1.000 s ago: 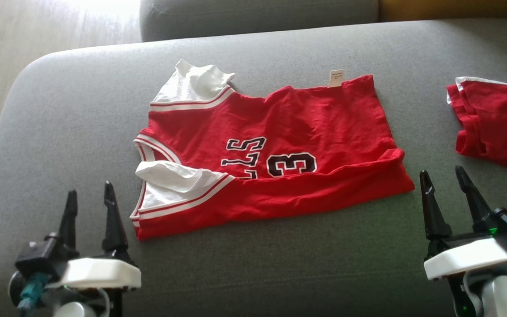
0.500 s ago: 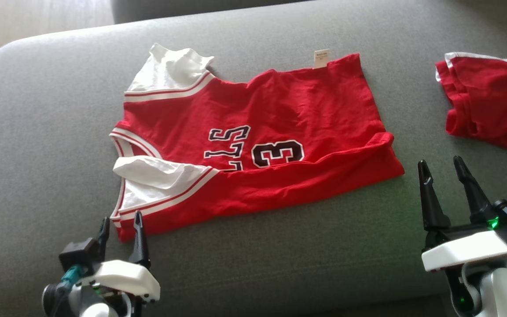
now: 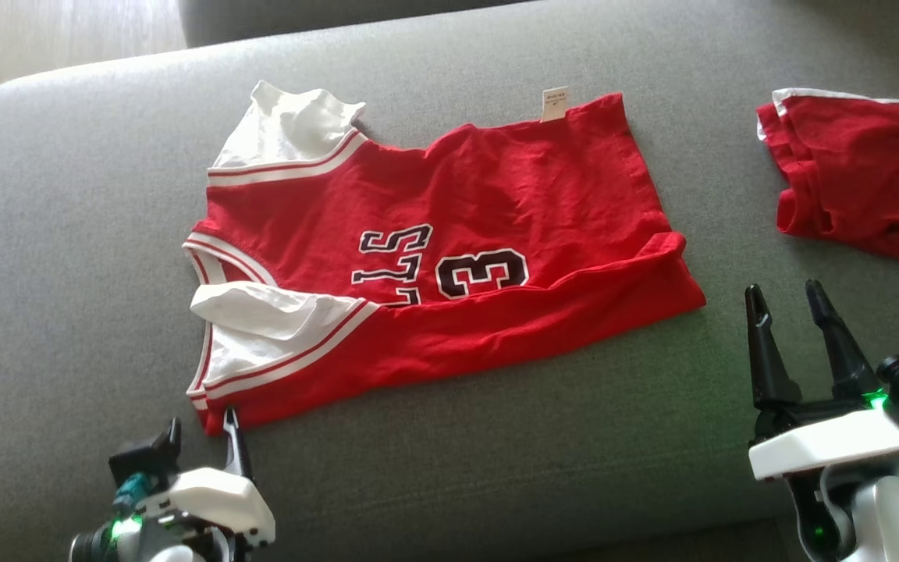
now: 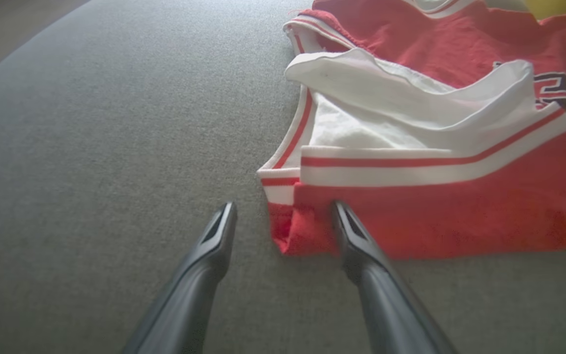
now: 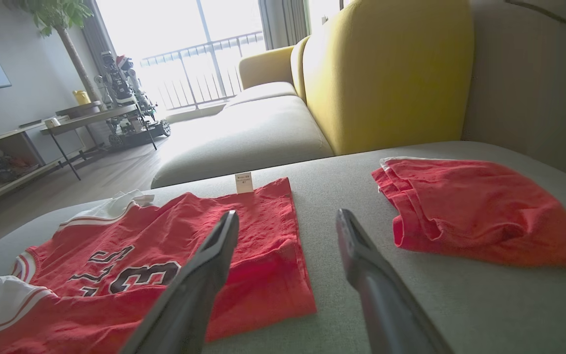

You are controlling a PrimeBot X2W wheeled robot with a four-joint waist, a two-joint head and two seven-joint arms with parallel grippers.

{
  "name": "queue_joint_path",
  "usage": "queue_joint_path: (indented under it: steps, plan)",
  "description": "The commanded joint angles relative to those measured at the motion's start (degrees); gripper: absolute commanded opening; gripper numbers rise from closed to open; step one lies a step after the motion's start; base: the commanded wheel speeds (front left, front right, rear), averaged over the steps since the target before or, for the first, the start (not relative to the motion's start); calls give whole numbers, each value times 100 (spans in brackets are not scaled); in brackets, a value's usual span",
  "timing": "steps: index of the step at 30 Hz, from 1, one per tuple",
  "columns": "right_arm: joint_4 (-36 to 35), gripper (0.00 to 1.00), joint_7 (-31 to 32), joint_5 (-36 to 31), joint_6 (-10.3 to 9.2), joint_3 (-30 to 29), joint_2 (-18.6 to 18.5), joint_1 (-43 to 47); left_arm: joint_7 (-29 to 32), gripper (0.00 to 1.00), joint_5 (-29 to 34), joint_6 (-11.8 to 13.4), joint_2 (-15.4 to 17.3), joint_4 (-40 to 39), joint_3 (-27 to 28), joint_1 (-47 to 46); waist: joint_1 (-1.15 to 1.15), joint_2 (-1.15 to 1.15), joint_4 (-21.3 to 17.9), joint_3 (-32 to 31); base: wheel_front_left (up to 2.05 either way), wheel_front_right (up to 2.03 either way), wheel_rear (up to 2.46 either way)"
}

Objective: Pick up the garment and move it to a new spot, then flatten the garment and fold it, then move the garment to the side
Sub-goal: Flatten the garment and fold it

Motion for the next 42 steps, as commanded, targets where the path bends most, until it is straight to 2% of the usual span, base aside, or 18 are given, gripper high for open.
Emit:
queue_joint_path:
  steps: [1,9,18,22,23,25,31,38,42]
  plan:
    - [-158,100,-37,27,-2,121,-20,-254,-30,100,-18,27,26,-57,192,-208,0,0,3,-16,0,0,0]
    - [-156,100,-37,-24,-2,180,-19,-289,-30,100,-104,-9,26,415,166,-446,0,0,-12,-12,0,0,0]
    - [-186,100,-37,-2,-2,152,-19,-331,-30,100,-329,-59,26,560,98,-680,0,0,-41,151,0,0,0]
    - [-166,100,-37,10,-2,141,-19,-367,-30,100,-511,-167,26,769,70,-765,0,0,-48,189,0,0,0]
    - [-159,100,-37,14,-2,138,-19,-375,-30,72,-565,-198,26,843,47,-793,0,0,-50,191,0,0,0]
    - [-140,100,-37,21,-2,135,-19,-385,-30,0,-602,-239,26,1001,-11,-852,0,0,-49,189,0,0,0]
    - [-66,100,-37,47,-2,152,-19,-399,-30,0,-647,-255,34,1095,-17,-998,0,0,-10,158,0,0,0]
    - [473,100,-36,281,-2,293,-19,-400,-30,0,-318,-164,111,387,90,-835,0,0,98,60,0,0,0]
    - [1161,100,14,608,-2,335,-19,-543,-30,0,-33,-131,109,-342,124,-549,0,0,233,-6,0,0,0]
